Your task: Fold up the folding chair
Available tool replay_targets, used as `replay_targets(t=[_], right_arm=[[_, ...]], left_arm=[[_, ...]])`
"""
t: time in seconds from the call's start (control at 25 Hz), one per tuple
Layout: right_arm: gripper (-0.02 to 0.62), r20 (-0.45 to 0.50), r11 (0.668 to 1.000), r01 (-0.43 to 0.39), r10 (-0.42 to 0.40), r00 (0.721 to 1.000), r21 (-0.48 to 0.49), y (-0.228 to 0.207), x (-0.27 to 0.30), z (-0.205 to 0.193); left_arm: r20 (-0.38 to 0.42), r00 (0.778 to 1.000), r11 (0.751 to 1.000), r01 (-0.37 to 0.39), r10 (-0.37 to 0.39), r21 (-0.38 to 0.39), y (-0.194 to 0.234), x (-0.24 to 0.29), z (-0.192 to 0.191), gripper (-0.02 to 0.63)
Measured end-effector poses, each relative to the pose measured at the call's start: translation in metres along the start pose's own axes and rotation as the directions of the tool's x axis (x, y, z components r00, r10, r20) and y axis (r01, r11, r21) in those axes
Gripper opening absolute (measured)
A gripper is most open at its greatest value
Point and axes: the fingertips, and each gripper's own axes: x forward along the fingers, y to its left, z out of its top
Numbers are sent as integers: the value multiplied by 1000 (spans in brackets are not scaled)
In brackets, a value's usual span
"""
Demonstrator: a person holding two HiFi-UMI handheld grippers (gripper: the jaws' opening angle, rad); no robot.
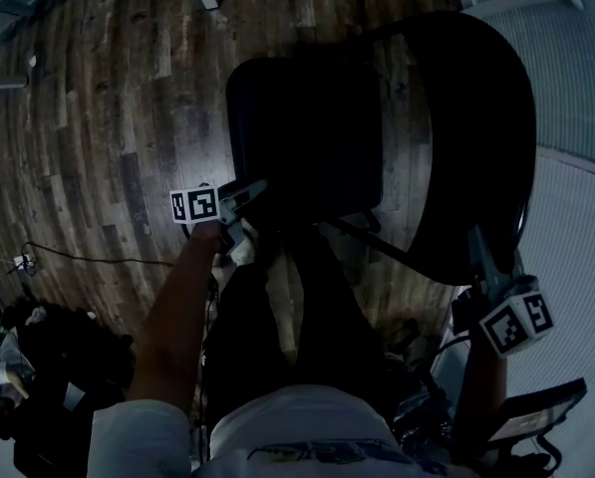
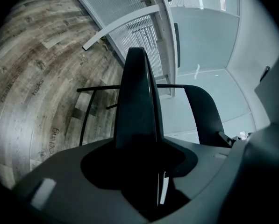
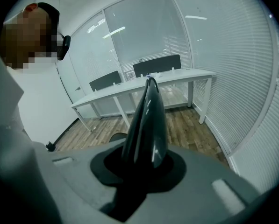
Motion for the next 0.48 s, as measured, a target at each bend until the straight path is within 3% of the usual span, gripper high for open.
replay_targets(t=[0.48], right_arm=[[74,17,1000,11,-11,1000,6,16,-17,16]], left_arm=[[-58,997,999,-43,44,13,-57,10,-6,218]])
